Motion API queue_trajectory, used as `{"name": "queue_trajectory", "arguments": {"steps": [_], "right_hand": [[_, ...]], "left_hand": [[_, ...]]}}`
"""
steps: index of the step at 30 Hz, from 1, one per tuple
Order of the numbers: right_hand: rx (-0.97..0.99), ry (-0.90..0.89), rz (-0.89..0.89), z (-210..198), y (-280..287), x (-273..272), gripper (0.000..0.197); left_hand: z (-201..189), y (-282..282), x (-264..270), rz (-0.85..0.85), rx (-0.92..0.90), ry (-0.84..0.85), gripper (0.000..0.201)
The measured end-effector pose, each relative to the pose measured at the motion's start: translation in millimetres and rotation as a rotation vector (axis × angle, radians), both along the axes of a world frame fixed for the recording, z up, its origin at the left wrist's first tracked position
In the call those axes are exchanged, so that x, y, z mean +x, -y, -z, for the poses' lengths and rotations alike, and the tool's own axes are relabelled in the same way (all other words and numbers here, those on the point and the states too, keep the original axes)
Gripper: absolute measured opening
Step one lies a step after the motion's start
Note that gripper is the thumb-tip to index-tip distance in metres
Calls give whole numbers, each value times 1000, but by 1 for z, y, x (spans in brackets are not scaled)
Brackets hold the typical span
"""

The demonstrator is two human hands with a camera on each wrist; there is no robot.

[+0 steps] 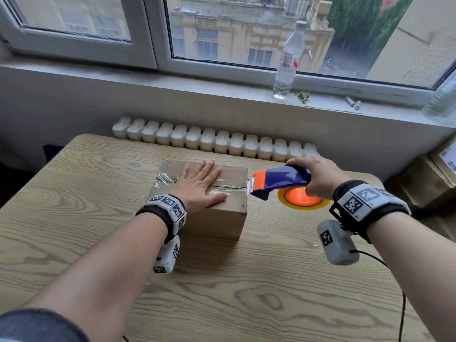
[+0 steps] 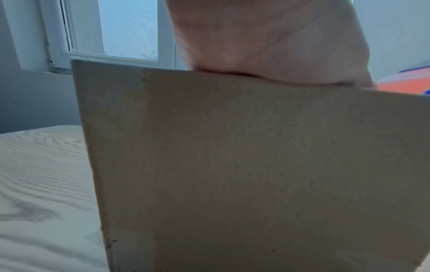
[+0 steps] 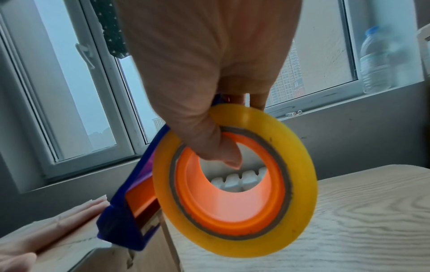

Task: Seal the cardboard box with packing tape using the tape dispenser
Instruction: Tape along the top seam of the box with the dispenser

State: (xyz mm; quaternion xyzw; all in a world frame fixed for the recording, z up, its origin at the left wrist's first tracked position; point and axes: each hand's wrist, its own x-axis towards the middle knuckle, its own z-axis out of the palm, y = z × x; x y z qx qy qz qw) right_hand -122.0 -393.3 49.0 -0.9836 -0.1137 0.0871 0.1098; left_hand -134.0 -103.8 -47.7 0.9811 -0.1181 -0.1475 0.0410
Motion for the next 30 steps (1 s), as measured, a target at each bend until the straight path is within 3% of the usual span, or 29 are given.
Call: {"name": "queue_trajectory", "arguments": {"steps": [6,17,30], "right_hand": [[0,13,-19,9,2,5,70],[38,-17,-11,16,16,5,68],[83,-59,20,34,50,4,68]], "left_hand": [[-7,24,-2,-22,-16,-2,81],[-9,83,10,55,-35,-7,90],[-5,88,12,11,-53,20,87]]}}
